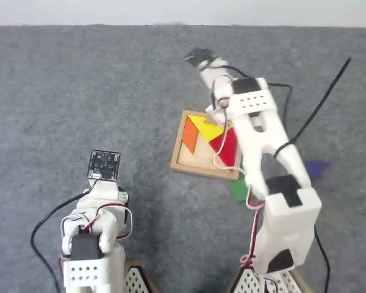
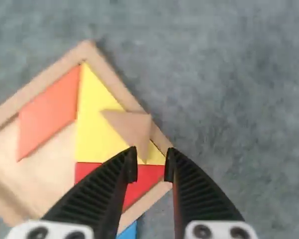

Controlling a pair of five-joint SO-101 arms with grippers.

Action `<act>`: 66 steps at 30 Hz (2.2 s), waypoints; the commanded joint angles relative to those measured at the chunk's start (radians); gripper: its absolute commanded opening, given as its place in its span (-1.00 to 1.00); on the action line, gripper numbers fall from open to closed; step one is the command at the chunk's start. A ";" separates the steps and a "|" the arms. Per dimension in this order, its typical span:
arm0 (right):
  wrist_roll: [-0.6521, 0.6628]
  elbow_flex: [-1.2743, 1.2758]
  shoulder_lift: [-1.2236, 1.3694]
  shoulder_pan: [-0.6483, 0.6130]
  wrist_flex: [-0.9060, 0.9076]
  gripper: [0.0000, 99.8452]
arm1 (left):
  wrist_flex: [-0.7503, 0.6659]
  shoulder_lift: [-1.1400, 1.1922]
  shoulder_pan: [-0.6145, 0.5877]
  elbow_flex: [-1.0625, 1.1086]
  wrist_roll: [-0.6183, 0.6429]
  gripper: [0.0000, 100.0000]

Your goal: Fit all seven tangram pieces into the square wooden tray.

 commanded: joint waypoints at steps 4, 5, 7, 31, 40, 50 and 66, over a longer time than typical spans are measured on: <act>-0.095 -0.058 0.071 0.022 -0.079 -0.80 | 0.003 -0.017 0.005 -0.010 -0.002 -0.96; -0.094 -0.058 0.076 0.024 -0.081 -0.80 | 0.003 -0.017 0.005 -0.010 -0.002 -0.96; -0.097 -0.058 0.077 0.028 -0.079 -0.80 | 0.003 -0.017 0.005 -0.010 -0.002 -0.96; -0.095 0.003 0.076 -0.039 -0.044 -0.81 | 0.003 -0.017 0.005 -0.010 -0.002 -0.96; -0.101 0.015 -0.044 -0.019 -0.030 -0.97 | 0.003 -0.017 0.005 -0.010 -0.002 -0.96; -0.137 0.051 -0.053 -0.008 -0.206 -0.98 | 0.003 -0.017 0.005 -0.010 -0.002 -0.96; -0.137 -0.068 0.094 -0.004 -0.130 -0.98 | 0.003 -0.017 0.005 -0.010 -0.002 -0.96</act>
